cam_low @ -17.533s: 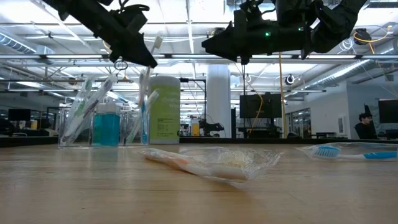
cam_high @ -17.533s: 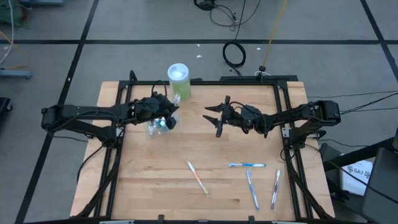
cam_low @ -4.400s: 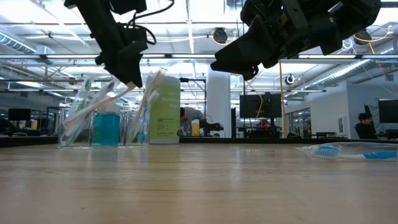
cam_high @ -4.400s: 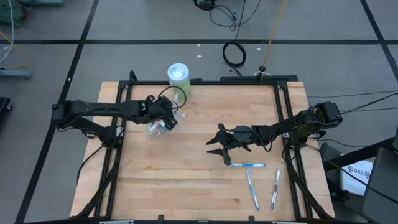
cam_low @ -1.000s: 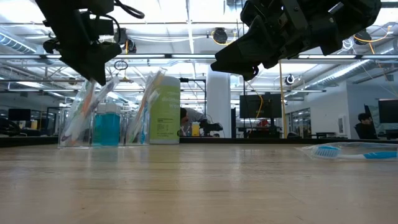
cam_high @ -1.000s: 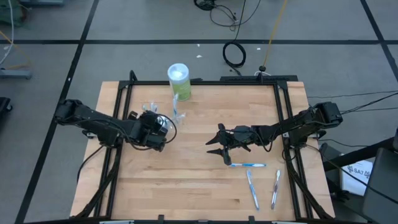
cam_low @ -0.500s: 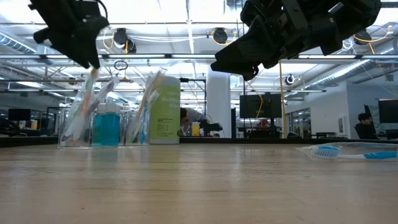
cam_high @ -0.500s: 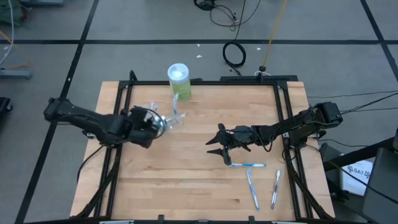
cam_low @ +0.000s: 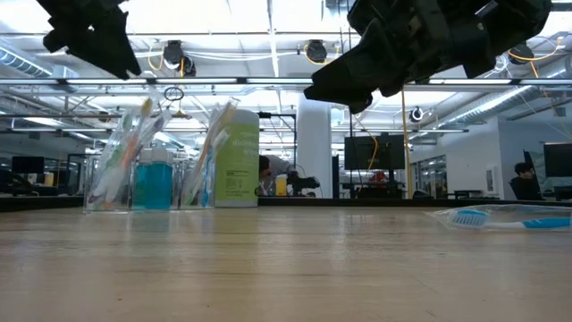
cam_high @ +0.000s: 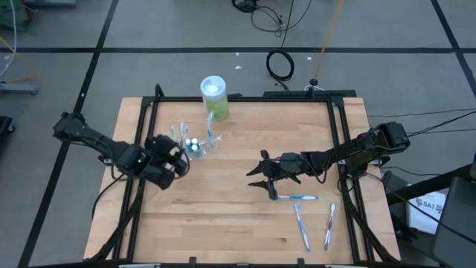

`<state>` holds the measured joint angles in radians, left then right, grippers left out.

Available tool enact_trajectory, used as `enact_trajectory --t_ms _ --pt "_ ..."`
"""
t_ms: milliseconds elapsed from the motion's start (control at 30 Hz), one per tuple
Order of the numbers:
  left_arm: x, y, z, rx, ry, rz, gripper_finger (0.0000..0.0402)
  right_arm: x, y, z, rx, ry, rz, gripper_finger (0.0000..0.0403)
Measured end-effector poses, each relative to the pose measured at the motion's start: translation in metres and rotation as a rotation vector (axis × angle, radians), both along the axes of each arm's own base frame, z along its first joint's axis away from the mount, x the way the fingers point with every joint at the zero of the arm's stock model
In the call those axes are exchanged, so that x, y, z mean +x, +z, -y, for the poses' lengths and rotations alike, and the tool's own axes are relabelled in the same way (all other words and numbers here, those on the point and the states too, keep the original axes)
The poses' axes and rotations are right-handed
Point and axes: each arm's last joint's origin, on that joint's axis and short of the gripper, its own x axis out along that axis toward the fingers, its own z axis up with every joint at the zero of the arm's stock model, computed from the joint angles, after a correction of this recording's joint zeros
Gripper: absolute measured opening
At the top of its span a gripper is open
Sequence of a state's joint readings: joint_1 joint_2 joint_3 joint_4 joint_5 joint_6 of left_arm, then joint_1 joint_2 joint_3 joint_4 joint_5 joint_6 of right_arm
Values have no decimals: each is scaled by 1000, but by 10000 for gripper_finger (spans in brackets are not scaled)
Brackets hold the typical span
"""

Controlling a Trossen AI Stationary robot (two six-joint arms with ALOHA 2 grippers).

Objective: Pick & Place toothbrushing station
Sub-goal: Put the left blue toothbrush into the transparent organizer

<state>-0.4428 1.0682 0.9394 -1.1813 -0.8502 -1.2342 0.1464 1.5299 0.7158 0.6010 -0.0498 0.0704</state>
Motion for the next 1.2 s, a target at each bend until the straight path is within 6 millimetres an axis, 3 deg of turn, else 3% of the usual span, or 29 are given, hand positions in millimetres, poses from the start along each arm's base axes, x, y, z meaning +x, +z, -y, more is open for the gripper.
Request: enact_trajectory --t_ms 300,500,867,1200 --pt "17 -4 31 69 -205 29 173 -8 -6 -31 5 90 -72 167" --pt "17 -4 34 68 -227 37 173 -34 -30 -63 -219 -1 -304 167" --pt "19 -2 37 25 -204 99 173 -71 -37 -82 -179 -48 -551 167" --pt "20 -2 37 26 -214 104 173 -78 -46 -74 -224 -139 -650 167"
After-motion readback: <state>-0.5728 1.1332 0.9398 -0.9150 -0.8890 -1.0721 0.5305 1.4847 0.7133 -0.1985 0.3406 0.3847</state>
